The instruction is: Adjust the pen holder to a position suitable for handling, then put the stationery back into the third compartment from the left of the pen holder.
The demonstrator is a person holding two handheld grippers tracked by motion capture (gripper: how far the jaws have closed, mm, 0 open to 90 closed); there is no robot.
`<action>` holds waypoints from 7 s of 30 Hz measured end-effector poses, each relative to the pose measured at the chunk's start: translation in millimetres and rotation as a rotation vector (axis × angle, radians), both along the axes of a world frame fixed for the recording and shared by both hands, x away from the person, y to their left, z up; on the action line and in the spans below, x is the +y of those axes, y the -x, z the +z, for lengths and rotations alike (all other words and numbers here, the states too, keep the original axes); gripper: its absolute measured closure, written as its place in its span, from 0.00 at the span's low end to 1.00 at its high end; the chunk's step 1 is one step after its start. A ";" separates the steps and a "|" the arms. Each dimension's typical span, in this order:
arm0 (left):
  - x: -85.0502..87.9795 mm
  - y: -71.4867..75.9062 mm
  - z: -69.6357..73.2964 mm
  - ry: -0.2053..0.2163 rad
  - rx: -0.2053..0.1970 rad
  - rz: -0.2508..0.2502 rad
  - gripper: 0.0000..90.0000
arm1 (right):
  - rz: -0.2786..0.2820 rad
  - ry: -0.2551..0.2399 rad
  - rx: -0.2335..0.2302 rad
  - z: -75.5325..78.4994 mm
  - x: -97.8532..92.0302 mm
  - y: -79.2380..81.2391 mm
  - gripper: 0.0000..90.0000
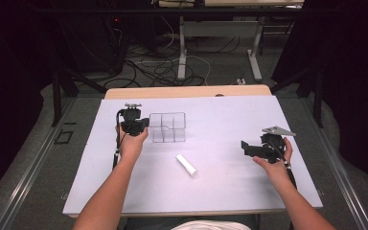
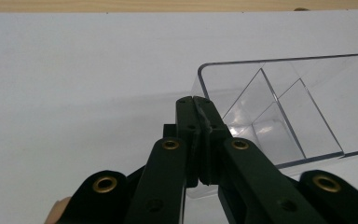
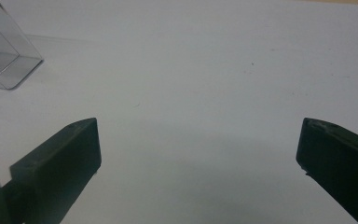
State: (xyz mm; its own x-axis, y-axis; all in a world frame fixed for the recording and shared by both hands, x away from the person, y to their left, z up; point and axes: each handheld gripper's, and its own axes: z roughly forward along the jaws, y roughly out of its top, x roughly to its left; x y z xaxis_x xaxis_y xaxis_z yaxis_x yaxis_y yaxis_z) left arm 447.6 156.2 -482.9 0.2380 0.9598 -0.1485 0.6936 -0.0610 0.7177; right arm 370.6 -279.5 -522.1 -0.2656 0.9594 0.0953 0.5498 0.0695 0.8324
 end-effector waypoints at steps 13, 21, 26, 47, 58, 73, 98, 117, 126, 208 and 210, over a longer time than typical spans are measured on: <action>-26.1 0.1 -1.4 0.017 -0.011 -0.033 1.00 | 0.008 0.001 0.001 -0.5 0.8 -0.6 0.00; -39.3 0.0 -1.3 0.023 -0.005 -0.046 1.00 | 0.013 0.005 0.000 -0.6 0.6 -0.7 0.00; -49.0 0.3 -1.7 0.031 -0.005 -0.063 1.00 | 0.012 0.003 0.002 -0.9 1.6 -1.0 0.00; -65.2 -2.3 -2.8 0.043 -0.011 -0.092 0.99 | 0.020 0.002 0.007 -1.6 2.0 -0.9 0.00; -54.7 4.3 1.8 0.067 -0.018 -0.099 0.91 | 0.040 -0.013 0.002 0.3 3.7 1.4 0.00; -31.3 21.4 8.7 0.164 -0.023 -0.145 0.69 | 0.106 0.003 0.004 4.2 14.1 4.9 0.10; -3.5 51.4 3.7 0.143 -0.055 -0.246 0.38 | 0.154 0.002 0.034 2.5 18.1 5.7 0.17; 24.0 77.6 -10.3 0.062 -0.118 -0.271 0.05 | 0.192 0.000 0.059 -0.2 25.5 6.3 0.17; 26.7 84.9 -24.2 0.046 -0.098 -0.278 0.00 | 0.200 0.015 0.105 -4.0 31.9 6.7 0.17; 27.8 87.1 -41.6 0.012 -0.098 -0.273 0.01 | 0.475 0.054 0.360 -10.6 156.7 19.8 0.35; 27.2 87.1 -42.1 0.013 -0.097 -0.274 0.01 | 0.474 0.045 0.351 -12.6 160.6 23.1 0.35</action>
